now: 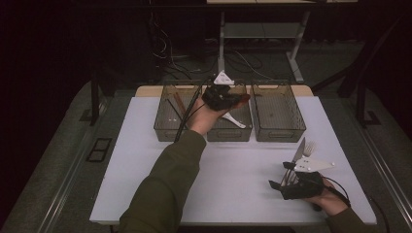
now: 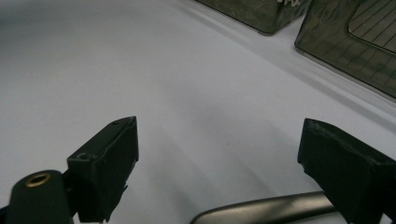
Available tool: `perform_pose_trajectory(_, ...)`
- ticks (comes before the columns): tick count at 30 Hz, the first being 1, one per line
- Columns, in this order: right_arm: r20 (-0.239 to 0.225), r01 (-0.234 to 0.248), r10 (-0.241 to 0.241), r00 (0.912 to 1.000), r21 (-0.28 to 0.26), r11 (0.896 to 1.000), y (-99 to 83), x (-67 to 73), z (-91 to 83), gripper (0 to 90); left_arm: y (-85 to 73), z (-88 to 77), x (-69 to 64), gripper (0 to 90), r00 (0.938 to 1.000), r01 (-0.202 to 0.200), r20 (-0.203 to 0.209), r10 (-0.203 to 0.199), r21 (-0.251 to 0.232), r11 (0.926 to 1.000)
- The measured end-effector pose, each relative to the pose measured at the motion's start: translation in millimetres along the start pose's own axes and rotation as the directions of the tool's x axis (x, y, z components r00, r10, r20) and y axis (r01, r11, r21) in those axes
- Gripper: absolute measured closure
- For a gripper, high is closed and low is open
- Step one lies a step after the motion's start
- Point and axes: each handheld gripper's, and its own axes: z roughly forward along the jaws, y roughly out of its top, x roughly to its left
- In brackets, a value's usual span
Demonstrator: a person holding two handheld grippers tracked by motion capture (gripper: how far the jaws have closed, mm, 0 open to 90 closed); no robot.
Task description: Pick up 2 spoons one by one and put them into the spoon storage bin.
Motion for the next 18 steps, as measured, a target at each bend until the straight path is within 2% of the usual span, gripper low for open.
perform_pose_trajectory(7,-0.002,0.004,-0.004,1.0,-0.002,1.0,0.0,-0.1,-0.2,12.1,-0.4,24.1,11.2,84.0,0.9985,0.042,-0.035,-0.043,-0.017,0.999)
perform_pose_trajectory(12,-0.005,0.006,-0.006,1.0,-0.007,1.0,-0.1,-0.5,-0.6,12.1,-12.4,37.1,18.8,84.0,0.9963,0.065,-0.058,-0.064,0.008,0.9979)
perform_pose_trajectory(15,-0.005,0.003,-0.003,1.0,-0.007,1.0,-0.3,-0.9,-0.7,12.1,-19.2,44.0,19.7,83.9,0.9928,0.1,-0.067,-0.099,0.014,0.9949)
perform_pose_trajectory(16,-0.005,0.0,0.0,1.0,-0.006,1.0,-0.3,-0.7,-0.9,12.1,-21.8,45.1,21.3,84.0,0.9936,0.093,-0.069,-0.09,0.038,0.995)
perform_pose_trajectory(18,-0.003,0.008,-0.008,1.0,-0.009,1.0,-0.1,-0.9,-1.6,12.1,-27.7,50.5,20.9,83.9,0.9895,0.124,-0.082,-0.119,0.059,0.9905)
